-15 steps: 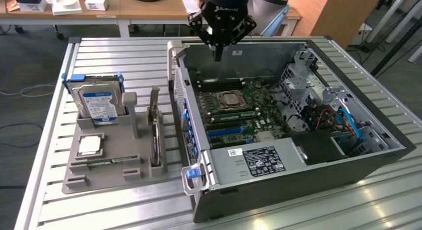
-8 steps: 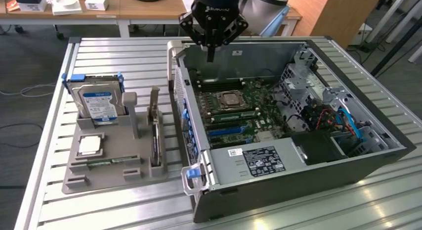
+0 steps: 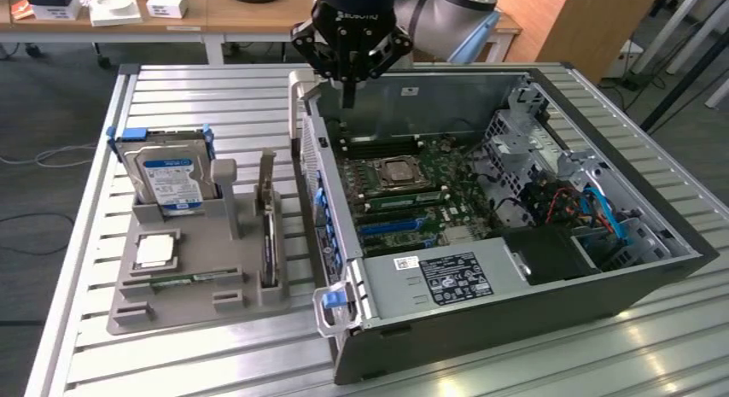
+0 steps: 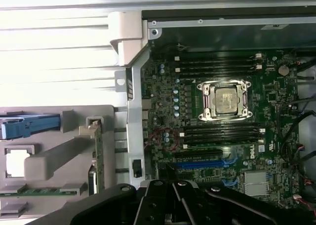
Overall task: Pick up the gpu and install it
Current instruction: 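Reach for the gpu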
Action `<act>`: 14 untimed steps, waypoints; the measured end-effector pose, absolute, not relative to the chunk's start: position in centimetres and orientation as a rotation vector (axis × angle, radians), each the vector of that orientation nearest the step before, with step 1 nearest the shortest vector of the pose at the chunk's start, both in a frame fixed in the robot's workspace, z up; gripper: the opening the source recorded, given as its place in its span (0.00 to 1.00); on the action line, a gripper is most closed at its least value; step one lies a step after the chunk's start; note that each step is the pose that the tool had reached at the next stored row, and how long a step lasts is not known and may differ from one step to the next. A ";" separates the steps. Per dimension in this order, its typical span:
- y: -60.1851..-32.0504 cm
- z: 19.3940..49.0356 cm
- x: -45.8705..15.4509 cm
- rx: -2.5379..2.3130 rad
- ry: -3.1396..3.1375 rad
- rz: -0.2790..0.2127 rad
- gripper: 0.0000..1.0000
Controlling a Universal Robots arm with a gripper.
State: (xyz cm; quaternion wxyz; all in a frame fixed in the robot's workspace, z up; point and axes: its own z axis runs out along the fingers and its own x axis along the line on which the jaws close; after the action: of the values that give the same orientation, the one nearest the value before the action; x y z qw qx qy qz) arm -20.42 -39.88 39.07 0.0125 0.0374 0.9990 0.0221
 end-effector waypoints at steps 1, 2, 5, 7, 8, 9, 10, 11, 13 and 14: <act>-39.9 39.1 -20.6 0.117 3.114 0.069 0.11; -39.9 39.1 -20.9 0.117 3.114 0.069 0.11; -39.9 39.0 -21.6 0.117 3.114 0.069 0.11; -39.9 39.0 -22.1 0.117 3.114 0.069 0.11; -39.9 39.0 -22.3 0.117 3.114 0.069 0.11; -39.9 39.0 -22.5 0.117 3.114 0.069 0.11; -39.9 39.0 -22.8 0.117 3.114 0.069 0.11; -39.9 39.0 -23.0 0.117 3.114 0.069 0.11; -39.9 39.0 -23.5 0.117 3.114 0.069 0.11; -39.9 39.0 -23.7 0.117 3.114 0.069 0.11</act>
State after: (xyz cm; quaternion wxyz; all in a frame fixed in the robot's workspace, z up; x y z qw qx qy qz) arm -23.73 -39.88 38.95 0.0125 0.0374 0.9990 0.0221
